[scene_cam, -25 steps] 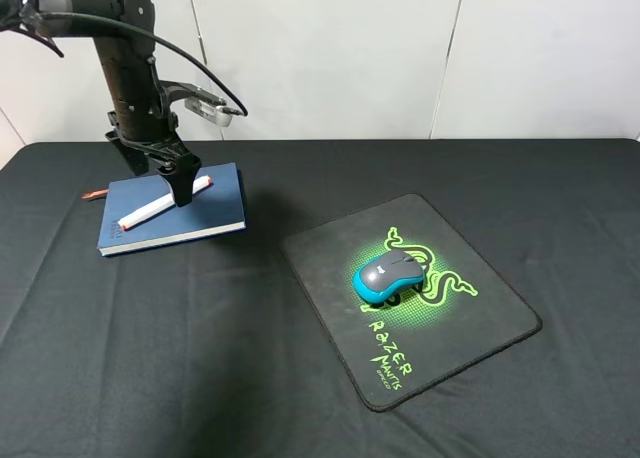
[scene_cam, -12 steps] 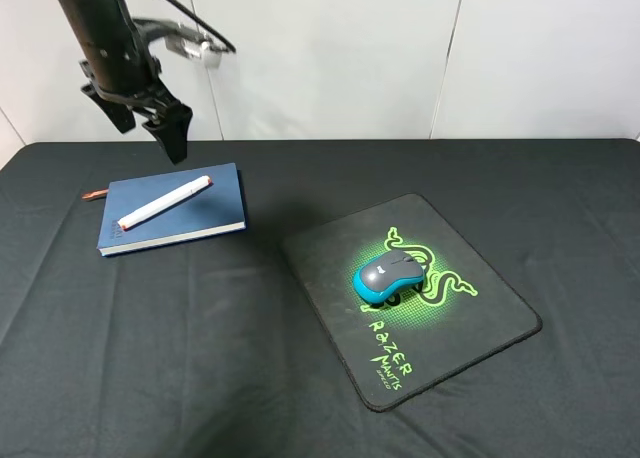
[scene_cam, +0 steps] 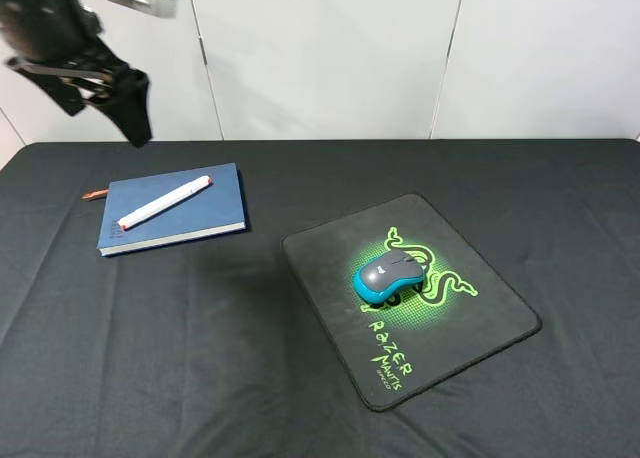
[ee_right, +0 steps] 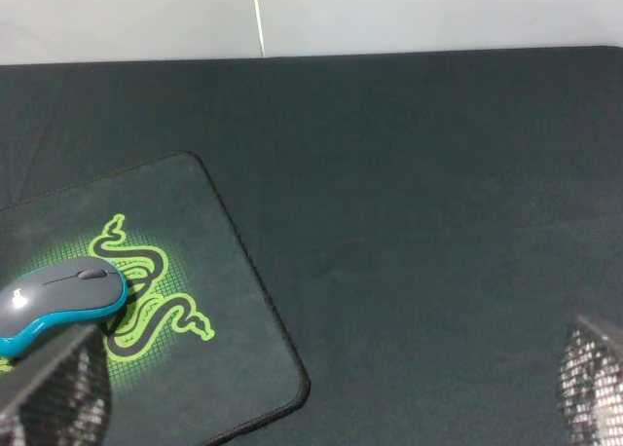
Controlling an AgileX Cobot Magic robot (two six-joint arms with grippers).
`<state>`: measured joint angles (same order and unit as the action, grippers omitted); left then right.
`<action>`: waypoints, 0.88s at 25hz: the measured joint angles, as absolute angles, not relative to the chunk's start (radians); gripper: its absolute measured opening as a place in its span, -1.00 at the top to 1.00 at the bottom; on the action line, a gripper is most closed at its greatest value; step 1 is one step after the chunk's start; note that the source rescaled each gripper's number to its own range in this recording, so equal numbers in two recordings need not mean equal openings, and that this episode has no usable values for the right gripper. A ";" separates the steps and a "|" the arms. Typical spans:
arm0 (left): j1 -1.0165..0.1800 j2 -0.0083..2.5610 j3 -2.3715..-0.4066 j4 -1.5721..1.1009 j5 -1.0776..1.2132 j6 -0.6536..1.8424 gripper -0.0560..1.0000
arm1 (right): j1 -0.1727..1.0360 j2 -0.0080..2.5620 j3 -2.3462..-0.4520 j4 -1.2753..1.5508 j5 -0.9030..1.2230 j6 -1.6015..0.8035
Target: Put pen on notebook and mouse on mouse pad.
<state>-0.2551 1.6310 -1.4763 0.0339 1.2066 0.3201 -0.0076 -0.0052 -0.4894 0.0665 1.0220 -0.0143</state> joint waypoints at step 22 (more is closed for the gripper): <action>-0.255 0.591 -0.996 0.029 1.211 0.243 -1.00 | -0.008 -0.005 -0.489 0.068 1.022 -0.014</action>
